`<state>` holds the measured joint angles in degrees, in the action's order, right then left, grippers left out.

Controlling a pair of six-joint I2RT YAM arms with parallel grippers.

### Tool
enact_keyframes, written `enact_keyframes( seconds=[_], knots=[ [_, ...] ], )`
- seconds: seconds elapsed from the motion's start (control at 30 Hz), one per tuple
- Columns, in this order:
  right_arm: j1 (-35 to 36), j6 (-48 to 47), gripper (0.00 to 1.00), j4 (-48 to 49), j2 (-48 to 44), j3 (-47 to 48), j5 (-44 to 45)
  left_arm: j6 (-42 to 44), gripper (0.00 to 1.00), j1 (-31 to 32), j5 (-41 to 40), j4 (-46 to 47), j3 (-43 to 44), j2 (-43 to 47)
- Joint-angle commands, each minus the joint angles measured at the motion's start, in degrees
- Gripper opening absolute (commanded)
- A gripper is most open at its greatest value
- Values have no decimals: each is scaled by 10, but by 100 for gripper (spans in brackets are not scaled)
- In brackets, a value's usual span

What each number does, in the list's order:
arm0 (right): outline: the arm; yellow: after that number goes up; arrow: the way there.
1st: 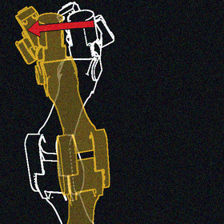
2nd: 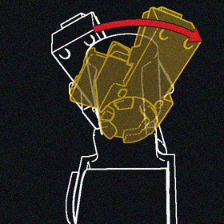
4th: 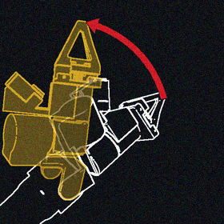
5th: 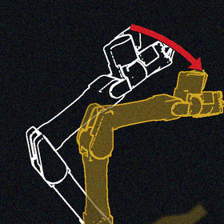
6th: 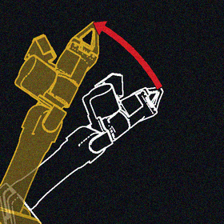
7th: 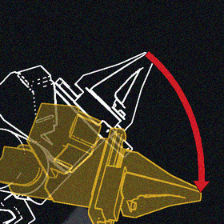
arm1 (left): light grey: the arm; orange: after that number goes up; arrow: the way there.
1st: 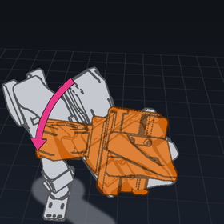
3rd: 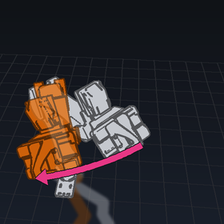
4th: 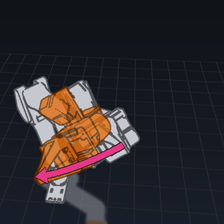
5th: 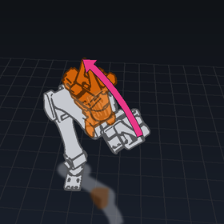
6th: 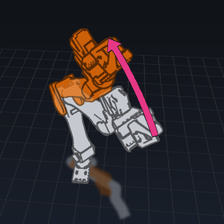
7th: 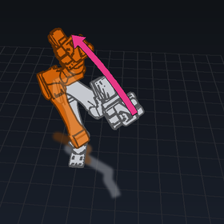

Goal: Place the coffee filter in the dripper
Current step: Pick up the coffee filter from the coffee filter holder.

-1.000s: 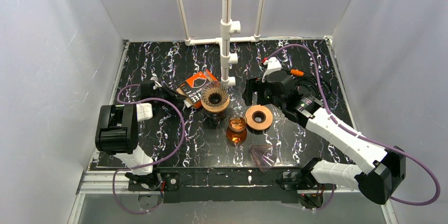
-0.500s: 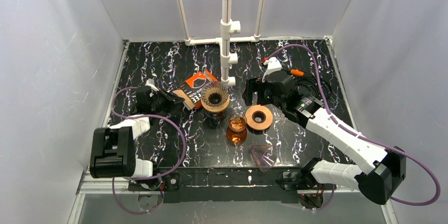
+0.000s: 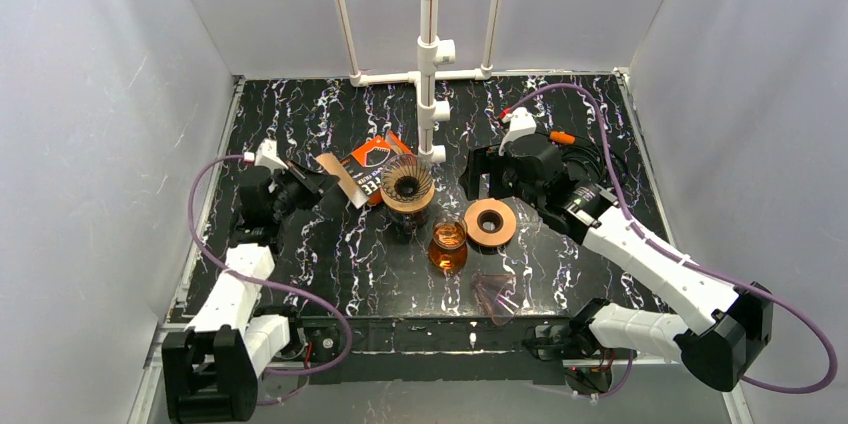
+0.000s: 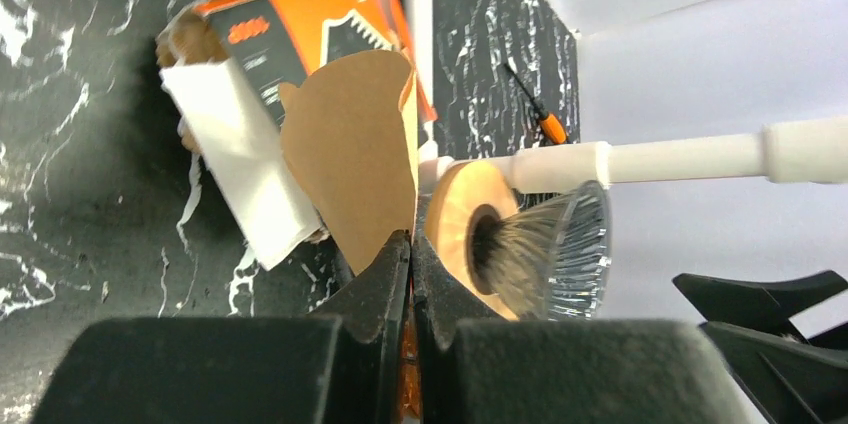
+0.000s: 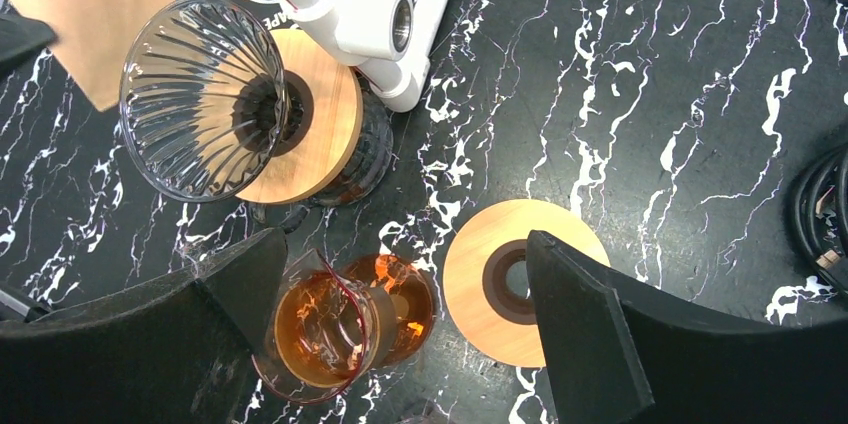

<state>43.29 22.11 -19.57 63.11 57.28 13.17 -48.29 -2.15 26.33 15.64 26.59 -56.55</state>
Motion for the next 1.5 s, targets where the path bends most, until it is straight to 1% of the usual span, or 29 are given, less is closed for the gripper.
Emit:
enact_keyframes(
  seconds=[0.0, 0.07, 0.13, 0.27, 0.43, 0.5, 0.67, 0.73, 0.77, 0.83, 0.97, 1.07, 1.13, 1.2, 1.3, 1.4, 1.47],
  knots=[
    [1, -3, 98, 12, -19, 10, 2, 49, 0, -2, 18, -74, 66, 49],
    [0, -3, 98, 12, -22, 16, 0, 57, 0, -2, 35, -89, 92, 64],
    [0, -2, 98, 13, -26, 22, 1, 76, 0, -2, 42, -124, 132, 75],
    [0, 0, 98, 13, -32, 26, 3, 114, 0, -2, 82, -175, 212, 78],
    [-3, 3, 98, 22, -51, 22, -2, 126, 0, -2, 179, -221, 301, 63],
    [-6, 6, 98, 23, -55, 25, -11, 123, 0, -2, 223, -236, 321, 60],
    [-21, 15, 98, 24, -54, 27, -53, 130, 0, 13, 281, -281, 354, 72],
    [-44, 25, 98, 32, -56, 20, -90, 132, 0, 39, 293, -295, 363, 76],
    [-59, 31, 98, 39, -57, 15, -115, 139, 0, 54, 295, -308, 367, 78],
    [-100, 54, 98, 57, -61, 1, -194, 168, 0, 89, 282, -347, 382, 78],
    [-208, 104, 98, 107, -67, -42, -333, 222, 0, 178, 248, -419, 400, 62],
    [-260, 128, 98, 128, -69, -62, -392, 239, 0, 229, 228, -451, 398, 40],
    [-277, 139, 98, 143, -72, -73, -416, 266, 0, 256, 217, -476, 404, 23],
    [-282, 145, 98, 154, -72, -81, -430, 291, 0, 268, 210, -484, 403, 16],
    [-282, 158, 98, 183, -69, -93, -460, 338, 0, 270, 179, -484, 385, 20],
    [-282, 160, 98, 209, -58, -103, -497, 403, 0, 271, 126, -485, 369, 28],
    [-282, 150, 99, 212, -55, -107, -515, 458, 0, 271, 122, -485, 360, 34]
  ],
)
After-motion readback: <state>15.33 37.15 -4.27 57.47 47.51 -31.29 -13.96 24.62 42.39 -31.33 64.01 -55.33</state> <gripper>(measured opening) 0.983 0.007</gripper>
